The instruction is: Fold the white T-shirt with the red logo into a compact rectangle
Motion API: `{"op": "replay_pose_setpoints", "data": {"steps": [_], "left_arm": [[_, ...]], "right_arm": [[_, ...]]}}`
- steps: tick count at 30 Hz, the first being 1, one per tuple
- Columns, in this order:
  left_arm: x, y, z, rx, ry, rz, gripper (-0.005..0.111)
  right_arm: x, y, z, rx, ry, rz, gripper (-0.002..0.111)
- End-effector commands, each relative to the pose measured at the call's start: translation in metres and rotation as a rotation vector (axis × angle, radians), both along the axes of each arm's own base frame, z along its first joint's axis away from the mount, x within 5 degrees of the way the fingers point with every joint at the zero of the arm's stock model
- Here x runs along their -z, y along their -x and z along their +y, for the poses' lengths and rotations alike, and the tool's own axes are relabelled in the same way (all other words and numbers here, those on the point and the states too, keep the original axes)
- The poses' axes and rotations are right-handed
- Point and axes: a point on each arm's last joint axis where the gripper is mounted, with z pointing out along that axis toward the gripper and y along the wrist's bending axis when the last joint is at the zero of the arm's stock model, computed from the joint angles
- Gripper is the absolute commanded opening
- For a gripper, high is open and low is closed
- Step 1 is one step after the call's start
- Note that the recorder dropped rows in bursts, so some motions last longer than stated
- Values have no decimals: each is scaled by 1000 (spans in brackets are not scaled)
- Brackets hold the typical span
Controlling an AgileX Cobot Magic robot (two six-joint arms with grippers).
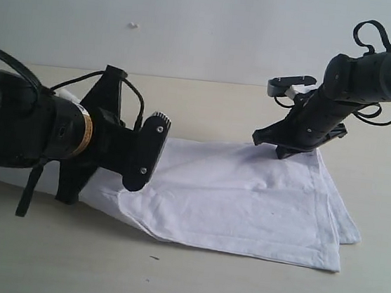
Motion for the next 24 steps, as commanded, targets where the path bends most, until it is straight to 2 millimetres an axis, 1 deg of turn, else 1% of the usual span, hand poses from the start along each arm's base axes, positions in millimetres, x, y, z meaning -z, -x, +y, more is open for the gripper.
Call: {"op": "replay_pose_setpoints", "data": {"steps": [1, 5, 6, 8, 10, 14, 17, 18, 19, 20, 21, 23, 24], "left_arm": [[9, -15, 6, 14, 45, 20, 14], [13, -18, 15, -93, 49, 44, 44], [13, -19, 17, -107, 38, 42, 49], [13, -19, 18, -122, 24, 38, 59], [13, -19, 20, -138, 19, 37, 62], [13, -20, 23, -274, 103, 45, 62], [16, -17, 22, -442, 265, 109, 60], [19, -15, 21, -468, 295, 146, 55], [24, -14, 18, -477, 316, 192, 45], [28, -14, 18, -474, 322, 207, 40], [35, -18, 16, -479, 371, 237, 33], [41, -23, 11, -476, 461, 275, 26], [42, -27, 9, -472, 504, 289, 19]], "right_arm": [[-4, -2, -3, 2, 6, -9, 0], [-4, -2, -3, 2, 6, -12, 0], [-4, -2, -3, 2, 6, -12, 0], [-4, -2, -3, 0, 6, -14, 0], [-4, -2, -3, 0, 6, -11, 0], [-3, -1, -3, -2, 6, 3, 0], [-3, 0, -3, -3, 6, 9, 0], [-3, 0, -3, -3, 6, 9, 0], [-3, 0, -3, -3, 6, 9, 0], [-3, 0, -3, -3, 6, 9, 0], [-3, 0, -3, -3, 6, 9, 0], [-3, 0, -3, -2, 6, 6, 0], [-3, -1, -3, -2, 6, 4, 0]]}}
